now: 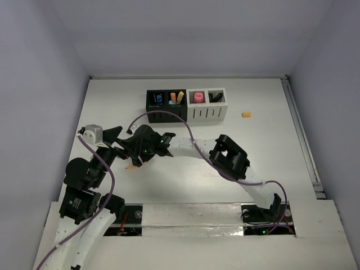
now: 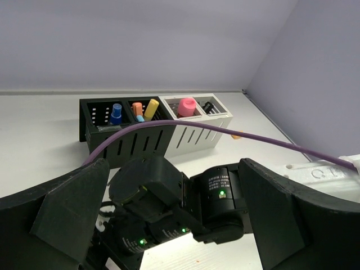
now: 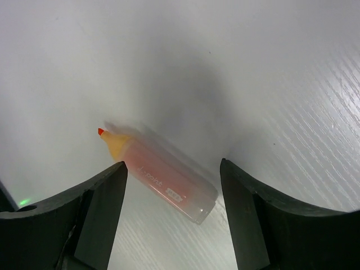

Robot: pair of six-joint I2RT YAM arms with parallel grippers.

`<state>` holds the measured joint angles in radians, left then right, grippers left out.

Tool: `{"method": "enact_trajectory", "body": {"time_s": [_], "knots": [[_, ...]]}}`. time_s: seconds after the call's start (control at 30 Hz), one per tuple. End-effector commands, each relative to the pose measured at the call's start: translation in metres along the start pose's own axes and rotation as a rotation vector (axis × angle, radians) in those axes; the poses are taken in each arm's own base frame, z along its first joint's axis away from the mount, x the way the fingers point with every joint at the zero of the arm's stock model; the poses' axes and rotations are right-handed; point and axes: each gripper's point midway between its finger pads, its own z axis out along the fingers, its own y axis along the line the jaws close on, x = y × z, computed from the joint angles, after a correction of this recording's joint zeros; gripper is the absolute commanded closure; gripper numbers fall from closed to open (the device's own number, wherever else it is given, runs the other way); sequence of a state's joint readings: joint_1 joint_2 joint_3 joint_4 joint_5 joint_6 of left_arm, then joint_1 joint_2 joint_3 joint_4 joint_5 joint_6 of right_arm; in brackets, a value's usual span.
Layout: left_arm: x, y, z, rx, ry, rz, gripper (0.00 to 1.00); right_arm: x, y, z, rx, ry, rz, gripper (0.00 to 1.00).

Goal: Sort the stationery into containers
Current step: Pick up the pen from the center of the board.

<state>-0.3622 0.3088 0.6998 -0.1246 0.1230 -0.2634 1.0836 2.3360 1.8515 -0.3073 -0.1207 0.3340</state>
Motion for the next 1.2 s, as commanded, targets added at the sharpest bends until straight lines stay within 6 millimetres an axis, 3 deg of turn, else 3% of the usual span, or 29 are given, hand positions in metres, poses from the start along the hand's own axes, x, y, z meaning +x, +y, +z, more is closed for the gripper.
{"method": "enact_trajectory", "body": {"time_s": [0.0,0.13,0.27,0.5,0.7,1.0,1.17], "knots": [[-0.014,-0.003,-0.001,0.013,-0.057,0.007,0.01,0.019,-0.002,-0.005,0.036,0.066,-0.138,0.26],[-0.012,-0.003,0.0,0.011,-0.052,0.005,0.01,0.012,0.018,-0.01,-0.074,0.061,-0.288,0.24],[-0.012,-0.002,0.0,0.008,-0.049,0.005,0.01,0.013,0.024,-0.013,-0.144,0.081,-0.443,0.22],[-0.012,-0.002,0.001,0.008,-0.049,0.006,0.01,0.031,0.034,-0.001,-0.221,0.161,-0.472,0.25],[-0.013,0.001,0.001,-0.009,-0.052,0.006,0.03,0.032,0.029,0.013,-0.167,0.143,-0.448,0.37],[-0.015,0.003,0.0,-0.02,-0.064,0.001,0.14,0.047,-0.002,0.033,0.02,0.181,-0.56,0.46],[-0.018,0.008,-0.002,-0.051,-0.081,-0.004,0.2,0.053,-0.025,0.041,0.161,0.18,-0.541,0.68]]}}
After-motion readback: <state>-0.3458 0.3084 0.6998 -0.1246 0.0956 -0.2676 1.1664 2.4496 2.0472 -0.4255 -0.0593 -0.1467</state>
